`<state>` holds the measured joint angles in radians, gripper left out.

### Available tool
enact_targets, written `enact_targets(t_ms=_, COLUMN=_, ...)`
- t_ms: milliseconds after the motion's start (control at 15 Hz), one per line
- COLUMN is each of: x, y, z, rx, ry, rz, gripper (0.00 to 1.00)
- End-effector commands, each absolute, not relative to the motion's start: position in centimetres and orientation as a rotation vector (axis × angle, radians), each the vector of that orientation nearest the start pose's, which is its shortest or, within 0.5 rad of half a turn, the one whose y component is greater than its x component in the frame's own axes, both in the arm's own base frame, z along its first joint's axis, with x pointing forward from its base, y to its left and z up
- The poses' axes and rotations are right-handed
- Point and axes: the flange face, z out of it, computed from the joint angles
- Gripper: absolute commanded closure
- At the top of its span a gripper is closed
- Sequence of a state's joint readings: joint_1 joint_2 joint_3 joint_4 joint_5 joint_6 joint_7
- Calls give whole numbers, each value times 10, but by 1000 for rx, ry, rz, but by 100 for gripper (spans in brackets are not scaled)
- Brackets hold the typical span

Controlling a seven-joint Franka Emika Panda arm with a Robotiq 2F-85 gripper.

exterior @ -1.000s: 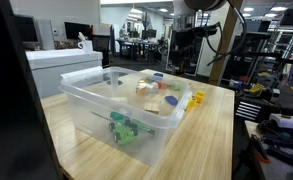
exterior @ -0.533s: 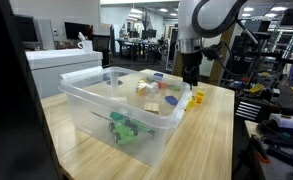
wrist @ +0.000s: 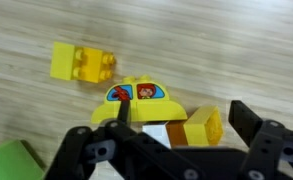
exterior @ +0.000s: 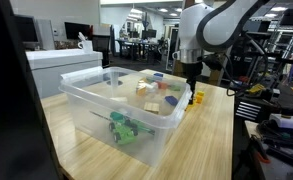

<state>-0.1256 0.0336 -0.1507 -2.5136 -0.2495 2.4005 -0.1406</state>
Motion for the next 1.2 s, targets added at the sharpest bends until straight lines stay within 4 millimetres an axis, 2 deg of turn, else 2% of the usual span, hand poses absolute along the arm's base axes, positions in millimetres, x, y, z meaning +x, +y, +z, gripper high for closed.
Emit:
enact_targets(t_ms=0, x=433, y=-114, z=252, rx=-3251, ry=-270, rz=226, gripper=0)
enact_targets(t_ms=333, x=443, y=-113, z=242, rx=-3245, ry=-463, rz=153, gripper=0)
enact_targets(t_ms=667, x=444, y=-113, z=232, rx=-3224, ry=-579, rz=127, gripper=0)
enact_targets(t_ms=733, x=443, y=-114, z=232, rx=-3223, ry=-584, rz=131, gripper=25)
enact_targets(t_ms=800, x=443, y=-114, z=232, rx=-3224, ry=-590, rz=134, gripper=27)
enact_targets(t_ms=1000, x=444, y=-113, z=243, rx=-3228, ry=-565, rz=132, gripper=46)
enact_targets(t_ms=1133, x=446, y=-112, z=258, rx=-3231, ry=-532, rz=105, gripper=58)
